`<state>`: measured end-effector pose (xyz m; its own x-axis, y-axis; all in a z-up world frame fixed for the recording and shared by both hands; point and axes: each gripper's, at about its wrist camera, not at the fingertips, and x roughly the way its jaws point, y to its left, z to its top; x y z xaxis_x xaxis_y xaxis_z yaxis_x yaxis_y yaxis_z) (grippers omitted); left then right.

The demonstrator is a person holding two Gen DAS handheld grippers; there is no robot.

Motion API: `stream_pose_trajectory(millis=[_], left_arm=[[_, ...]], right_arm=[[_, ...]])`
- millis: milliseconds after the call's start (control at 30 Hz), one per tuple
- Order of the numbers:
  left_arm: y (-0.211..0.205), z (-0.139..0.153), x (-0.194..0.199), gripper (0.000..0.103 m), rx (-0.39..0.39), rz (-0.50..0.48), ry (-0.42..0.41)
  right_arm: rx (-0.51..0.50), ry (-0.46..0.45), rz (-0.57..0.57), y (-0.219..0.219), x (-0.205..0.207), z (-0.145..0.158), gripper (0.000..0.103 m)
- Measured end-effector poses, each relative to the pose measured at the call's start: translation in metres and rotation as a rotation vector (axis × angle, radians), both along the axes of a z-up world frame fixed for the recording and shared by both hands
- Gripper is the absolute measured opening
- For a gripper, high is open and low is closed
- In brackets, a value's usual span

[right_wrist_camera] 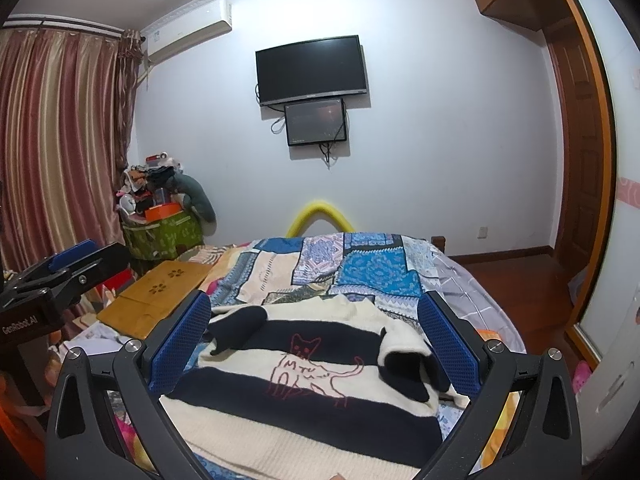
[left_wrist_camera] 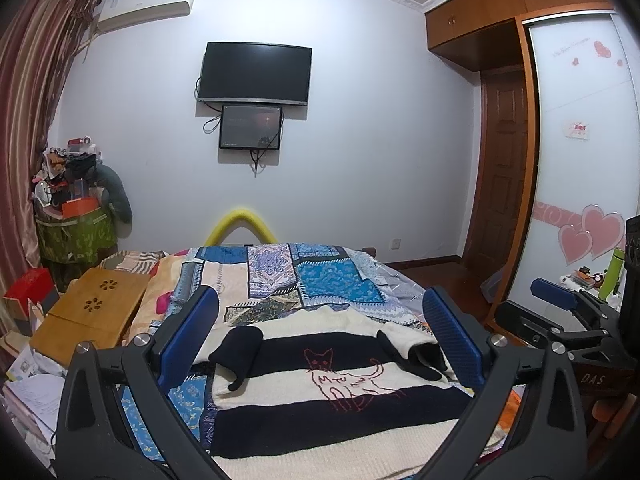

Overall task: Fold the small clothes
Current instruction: 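Grasp the sweater sleeve cuff with the right gripper while the left gripper grasps the other sleeve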

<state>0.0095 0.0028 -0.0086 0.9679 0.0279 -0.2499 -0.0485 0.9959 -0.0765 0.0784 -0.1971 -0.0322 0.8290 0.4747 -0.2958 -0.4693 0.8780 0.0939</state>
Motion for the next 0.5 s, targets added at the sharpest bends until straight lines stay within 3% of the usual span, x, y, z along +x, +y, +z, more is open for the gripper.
stream_pose_trajectory(millis=[267, 500], left_arm=[[0.022, -0.015, 0.032, 0.103, -0.01, 0.032, 0.059], [0.059, -0.032, 0.067, 0.103, -0.023, 0.12, 0.123]], right_arm=[[-0.023, 0.038, -0.018, 0.001, 0.031, -0.011, 0.103], [-0.069, 0.1, -0.044, -0.003, 0.072, -0.033, 0.103]])
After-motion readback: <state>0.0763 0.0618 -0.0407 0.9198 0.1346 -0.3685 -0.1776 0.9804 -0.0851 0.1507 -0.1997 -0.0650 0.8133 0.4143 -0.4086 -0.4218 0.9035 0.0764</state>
